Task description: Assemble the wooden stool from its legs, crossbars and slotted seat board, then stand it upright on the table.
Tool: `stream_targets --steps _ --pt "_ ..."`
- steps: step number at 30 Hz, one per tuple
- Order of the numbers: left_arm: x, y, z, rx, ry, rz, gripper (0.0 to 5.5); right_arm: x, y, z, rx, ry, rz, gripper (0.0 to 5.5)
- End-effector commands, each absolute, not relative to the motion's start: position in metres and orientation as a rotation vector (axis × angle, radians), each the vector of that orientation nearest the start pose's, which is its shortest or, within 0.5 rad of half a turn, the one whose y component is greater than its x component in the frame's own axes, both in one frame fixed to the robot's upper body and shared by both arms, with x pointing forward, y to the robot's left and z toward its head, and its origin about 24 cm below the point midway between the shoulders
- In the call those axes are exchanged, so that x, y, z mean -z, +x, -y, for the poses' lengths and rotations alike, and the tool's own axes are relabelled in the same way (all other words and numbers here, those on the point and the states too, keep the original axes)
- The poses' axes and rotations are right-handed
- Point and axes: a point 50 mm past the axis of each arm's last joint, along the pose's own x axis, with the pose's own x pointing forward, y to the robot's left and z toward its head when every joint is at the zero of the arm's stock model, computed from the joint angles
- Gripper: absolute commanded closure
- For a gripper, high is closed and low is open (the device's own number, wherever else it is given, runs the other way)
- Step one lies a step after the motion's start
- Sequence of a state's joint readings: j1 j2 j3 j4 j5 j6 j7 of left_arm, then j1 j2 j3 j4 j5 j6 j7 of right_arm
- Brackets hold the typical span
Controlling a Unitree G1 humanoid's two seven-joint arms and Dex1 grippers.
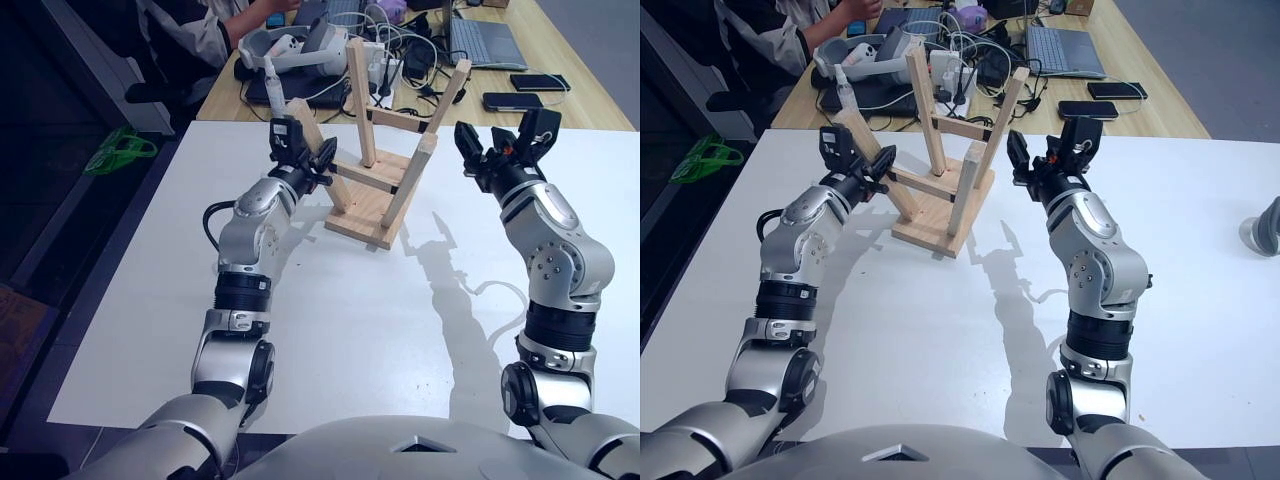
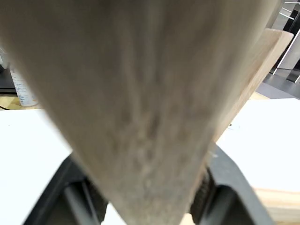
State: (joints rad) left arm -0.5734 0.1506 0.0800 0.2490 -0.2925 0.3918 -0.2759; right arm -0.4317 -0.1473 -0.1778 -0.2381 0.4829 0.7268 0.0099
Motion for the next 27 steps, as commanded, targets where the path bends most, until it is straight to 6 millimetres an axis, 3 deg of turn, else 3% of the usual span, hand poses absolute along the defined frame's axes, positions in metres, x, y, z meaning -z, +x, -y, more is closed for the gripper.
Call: stream_targets --steps 1,7,9,12,15,18,23,25,27 --pt "-0.150 0.349 -0.140 0.377 -0.185 0.060 3.31 -0.160 0.309 0.157 -0.214 0.269 -0.026 1.82" --pt "-0.201 0.329 -0.168 0.309 -0.199 0.255 3.31 -0.163 0.309 0.159 -0.203 0.274 -0.013 1.82" --pt "-0.231 0.329 -0.175 0.283 -0.230 0.355 3.31 -0.163 0.309 0.160 -0.198 0.276 -0.009 1.82" --pt "-0.267 0.340 -0.175 0.260 -0.298 0.454 3.31 -0.164 0.310 0.159 -0.194 0.279 -0.003 1.82" --pt "-0.285 0.364 -0.160 0.273 -0.342 0.444 3.31 -0.166 0.310 0.157 -0.199 0.283 0.003 1.82" --pt "-0.277 0.384 -0.148 0.267 -0.232 0.362 3.31 -0.167 0.312 0.151 -0.219 0.288 0.005 1.82" --pt "-0.221 0.400 -0.146 0.211 0.010 0.111 3.31 -0.168 0.311 0.147 -0.231 0.292 0.007 1.82" --pt "-0.202 0.398 -0.142 0.232 -0.009 0.035 3.31 -0.168 0.310 0.148 -0.231 0.291 0.004 1.82" --pt "-0.196 0.394 -0.132 0.287 -0.092 0.015 3.31 -0.167 0.310 0.148 -0.231 0.290 0.001 1.82"
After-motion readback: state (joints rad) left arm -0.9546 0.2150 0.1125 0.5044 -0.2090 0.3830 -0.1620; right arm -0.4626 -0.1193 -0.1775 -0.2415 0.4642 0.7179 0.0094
